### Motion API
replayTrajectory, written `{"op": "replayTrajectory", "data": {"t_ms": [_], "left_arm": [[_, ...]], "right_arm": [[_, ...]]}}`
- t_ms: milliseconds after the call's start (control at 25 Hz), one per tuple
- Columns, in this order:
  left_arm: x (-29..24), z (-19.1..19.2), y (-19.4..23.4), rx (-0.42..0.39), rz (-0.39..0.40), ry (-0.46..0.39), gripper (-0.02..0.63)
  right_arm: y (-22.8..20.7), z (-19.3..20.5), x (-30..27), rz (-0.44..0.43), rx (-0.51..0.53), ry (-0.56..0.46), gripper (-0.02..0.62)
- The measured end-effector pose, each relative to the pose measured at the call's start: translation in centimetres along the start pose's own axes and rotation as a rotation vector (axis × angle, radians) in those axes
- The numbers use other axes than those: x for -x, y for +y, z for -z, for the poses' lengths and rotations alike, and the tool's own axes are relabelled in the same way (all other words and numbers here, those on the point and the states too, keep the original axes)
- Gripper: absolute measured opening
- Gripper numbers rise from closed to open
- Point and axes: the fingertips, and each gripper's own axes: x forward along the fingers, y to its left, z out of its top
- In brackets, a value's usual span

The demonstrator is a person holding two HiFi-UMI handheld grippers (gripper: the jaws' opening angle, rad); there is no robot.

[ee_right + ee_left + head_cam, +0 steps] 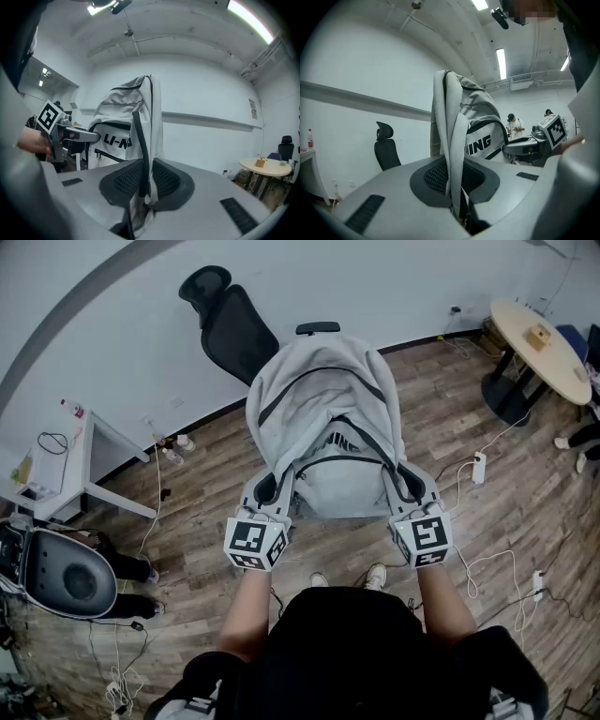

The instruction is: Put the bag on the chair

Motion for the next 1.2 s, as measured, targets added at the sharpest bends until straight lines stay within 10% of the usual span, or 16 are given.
{"op": "replayTrajectory", "data": {"t_ms": [1200], "left_arm": [[5.4,1.5,6.5,0.032,0.049,0.004,0.044]], "right_arm": [[8.2,-1.1,-2.3,0.013,-0.07,-0.031,0.086]]}}
